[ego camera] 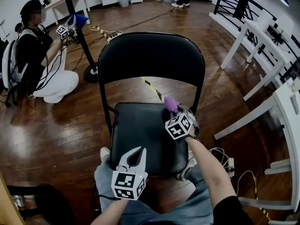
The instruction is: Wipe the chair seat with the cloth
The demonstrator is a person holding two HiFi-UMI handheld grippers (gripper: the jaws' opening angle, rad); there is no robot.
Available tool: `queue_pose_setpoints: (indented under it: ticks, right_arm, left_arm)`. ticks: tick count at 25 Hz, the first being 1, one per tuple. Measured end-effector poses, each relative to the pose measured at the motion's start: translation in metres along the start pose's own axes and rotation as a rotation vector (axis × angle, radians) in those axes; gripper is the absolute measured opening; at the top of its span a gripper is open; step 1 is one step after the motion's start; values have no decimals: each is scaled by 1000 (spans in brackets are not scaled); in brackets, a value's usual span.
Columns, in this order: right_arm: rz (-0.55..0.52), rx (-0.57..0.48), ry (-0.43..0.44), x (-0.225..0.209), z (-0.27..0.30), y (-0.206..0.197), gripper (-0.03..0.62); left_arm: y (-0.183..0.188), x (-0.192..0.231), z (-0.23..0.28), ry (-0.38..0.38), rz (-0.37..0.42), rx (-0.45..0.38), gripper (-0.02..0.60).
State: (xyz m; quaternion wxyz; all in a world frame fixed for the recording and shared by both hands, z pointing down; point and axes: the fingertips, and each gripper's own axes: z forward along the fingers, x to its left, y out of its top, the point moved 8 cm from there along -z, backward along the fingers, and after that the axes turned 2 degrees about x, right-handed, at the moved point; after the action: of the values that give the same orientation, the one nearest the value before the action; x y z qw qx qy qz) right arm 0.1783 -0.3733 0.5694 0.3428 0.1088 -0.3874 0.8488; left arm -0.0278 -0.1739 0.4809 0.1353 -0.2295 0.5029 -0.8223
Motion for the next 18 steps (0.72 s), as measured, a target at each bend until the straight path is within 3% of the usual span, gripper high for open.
queue_pose_setpoints:
  ticks: [5, 18]
  right_arm:
    - [-2, 30, 26, 8, -7, -11, 94]
    - [-85, -7, 110, 61, -84, -50, 95]
  left_arm:
    - [-1, -3, -3, 2, 0, 3, 3]
    - [0, -30, -13, -9, -8, -25, 4]
